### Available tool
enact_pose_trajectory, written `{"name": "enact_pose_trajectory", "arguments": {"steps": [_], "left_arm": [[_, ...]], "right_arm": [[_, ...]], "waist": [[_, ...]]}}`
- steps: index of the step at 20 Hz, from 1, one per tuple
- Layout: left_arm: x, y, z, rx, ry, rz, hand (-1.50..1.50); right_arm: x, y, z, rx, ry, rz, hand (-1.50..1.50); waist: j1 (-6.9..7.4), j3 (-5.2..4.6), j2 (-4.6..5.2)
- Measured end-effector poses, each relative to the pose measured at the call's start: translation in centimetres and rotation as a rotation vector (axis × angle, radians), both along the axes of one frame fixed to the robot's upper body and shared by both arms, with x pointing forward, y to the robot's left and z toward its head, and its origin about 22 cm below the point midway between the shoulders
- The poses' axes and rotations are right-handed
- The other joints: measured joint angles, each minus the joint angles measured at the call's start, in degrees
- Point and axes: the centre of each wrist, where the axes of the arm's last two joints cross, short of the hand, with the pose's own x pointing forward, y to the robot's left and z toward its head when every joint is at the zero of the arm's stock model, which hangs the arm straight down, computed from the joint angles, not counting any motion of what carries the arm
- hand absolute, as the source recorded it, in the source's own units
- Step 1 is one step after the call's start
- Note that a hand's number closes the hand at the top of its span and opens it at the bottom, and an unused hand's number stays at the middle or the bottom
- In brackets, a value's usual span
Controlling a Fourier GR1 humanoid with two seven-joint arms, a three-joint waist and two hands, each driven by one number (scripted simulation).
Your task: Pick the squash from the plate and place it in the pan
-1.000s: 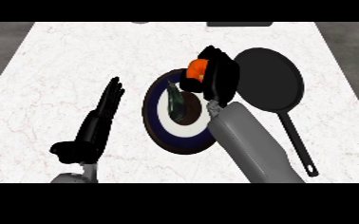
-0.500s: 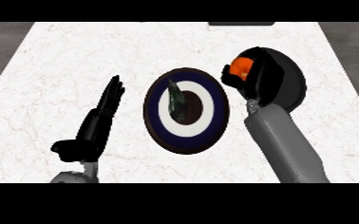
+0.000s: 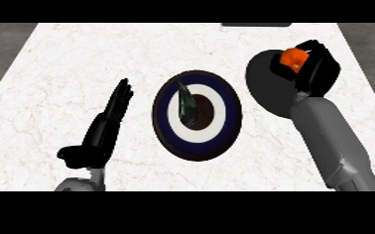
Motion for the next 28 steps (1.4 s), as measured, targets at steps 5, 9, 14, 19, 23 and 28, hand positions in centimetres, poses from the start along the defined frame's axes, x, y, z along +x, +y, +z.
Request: {"name": "enact_pose_trajectory", "arguments": {"steps": [5,9,14,19,23,28], "left_arm": [[0.5,0.2,0.4,-0.007,-0.004,-0.011,0.0],[0.1,-0.2,0.3,-0.011,-0.012,-0.031,0.0],[0.2,-0.3,0.5,-0.006,-0.021,-0.04,0.0],[0.3,-0.7,0.7,-0.006,-0.024,-0.042,0.0],[0.3,-0.7,0.3,-0.005,-0.019,-0.036,0.0],[0.3,-0.6,0.2,-0.003,-0.011,-0.017,0.0]], "right_arm": [[1.1,-3.9,0.1,0.013,-0.033,-0.03,1.5],[1.2,-5.3,-0.7,0.111,0.196,-0.022,-1.5],[1.4,-6.1,-1.3,0.25,0.37,0.085,-1.5],[1.4,-6.7,-1.8,0.323,0.321,0.163,-1.5],[1.8,-6.4,-1.3,0.369,0.164,0.198,-1.5],[1.1,-8.3,-1.4,0.47,0.019,0.224,-1.5]], "waist": [[0.62,0.06,0.27],[1.58,0.05,0.58],[2.3,0.18,0.98],[2.57,0.23,1.15],[2.21,0.22,1.05],[0.96,0.13,0.5]]}}
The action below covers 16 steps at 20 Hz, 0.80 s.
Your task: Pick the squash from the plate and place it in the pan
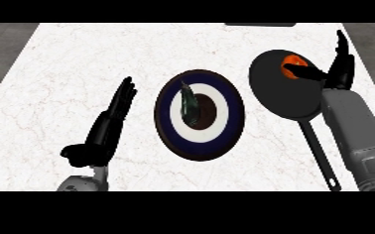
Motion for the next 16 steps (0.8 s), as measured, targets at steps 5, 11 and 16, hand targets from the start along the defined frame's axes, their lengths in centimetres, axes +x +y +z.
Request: {"name": "enact_pose_trajectory", "arguments": {"steps": [5,11,16], "left_arm": [[-0.4,1.1,0.4,-0.001,0.01,0.018,0.0],[-0.7,1.3,0.2,0.001,0.014,0.033,0.0],[-1.0,1.5,0.0,0.004,0.027,0.039,0.0]], "right_arm": [[-2.1,-2.7,-1.5,0.138,-0.078,0.045,-1.5],[-5.3,-4.7,-3.9,0.255,-0.113,0.194,-1.5],[-8.5,-6.1,-4.4,0.266,-0.123,0.289,-1.5]], "waist": [[-1.12,-0.1,-0.58],[-2.19,-0.19,-1.02],[-2.59,-0.24,-1.18]]}}
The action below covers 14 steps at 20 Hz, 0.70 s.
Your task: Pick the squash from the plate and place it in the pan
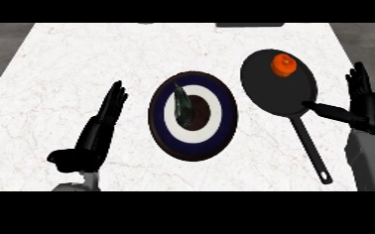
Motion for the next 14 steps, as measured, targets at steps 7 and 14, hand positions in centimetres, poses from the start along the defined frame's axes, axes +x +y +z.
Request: {"name": "enact_pose_trajectory", "arguments": {"steps": [7,14], "left_arm": [[0.4,-0.1,0.1,-0.004,-0.003,-0.003,0.0],[-0.3,-0.4,-0.1,-0.001,-0.011,-0.002,0.0]], "right_arm": [[-4.3,0.2,-0.8,-0.038,-0.006,0.029,-1.5],[-7.2,0.5,-0.9,-0.076,0.012,0.037,-1.5]], "waist": [[0.23,0.01,0.12],[0.46,0.01,0.18]]}}
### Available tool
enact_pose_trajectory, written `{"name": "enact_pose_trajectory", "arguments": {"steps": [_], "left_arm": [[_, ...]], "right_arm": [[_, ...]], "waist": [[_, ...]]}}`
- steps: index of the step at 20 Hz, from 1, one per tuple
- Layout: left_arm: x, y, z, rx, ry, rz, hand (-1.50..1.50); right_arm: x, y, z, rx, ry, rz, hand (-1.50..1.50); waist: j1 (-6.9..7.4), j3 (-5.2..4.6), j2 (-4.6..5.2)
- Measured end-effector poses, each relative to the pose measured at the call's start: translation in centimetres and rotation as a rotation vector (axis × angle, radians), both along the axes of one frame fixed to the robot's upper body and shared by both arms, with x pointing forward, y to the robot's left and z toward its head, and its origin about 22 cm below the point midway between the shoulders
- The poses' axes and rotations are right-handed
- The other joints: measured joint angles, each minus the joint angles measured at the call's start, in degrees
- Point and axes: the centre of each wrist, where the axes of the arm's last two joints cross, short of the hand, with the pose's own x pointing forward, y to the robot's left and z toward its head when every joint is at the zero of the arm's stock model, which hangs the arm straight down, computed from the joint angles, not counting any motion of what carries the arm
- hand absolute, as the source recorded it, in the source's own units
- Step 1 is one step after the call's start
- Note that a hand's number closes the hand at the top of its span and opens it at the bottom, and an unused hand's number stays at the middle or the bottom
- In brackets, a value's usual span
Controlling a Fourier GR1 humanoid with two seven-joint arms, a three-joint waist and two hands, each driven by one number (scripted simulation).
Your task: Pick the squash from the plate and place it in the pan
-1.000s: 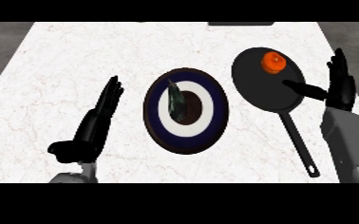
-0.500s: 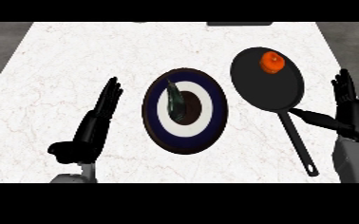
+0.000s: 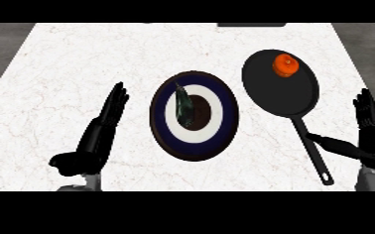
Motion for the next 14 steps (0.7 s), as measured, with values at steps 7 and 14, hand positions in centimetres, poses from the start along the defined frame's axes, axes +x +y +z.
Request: {"name": "enact_pose_trajectory", "arguments": {"steps": [7,14], "left_arm": [[0.3,0.2,0.2,-0.001,-0.006,0.002,0.0],[0.7,-0.2,-0.5,0.0,-0.004,0.008,0.0]], "right_arm": [[-0.6,1.1,0.1,-0.035,0.026,-0.015,-1.5],[-0.7,1.1,0.0,-0.101,0.033,-0.044,-1.5]], "waist": [[0.07,0.0,0.02],[0.07,0.01,0.06]]}}
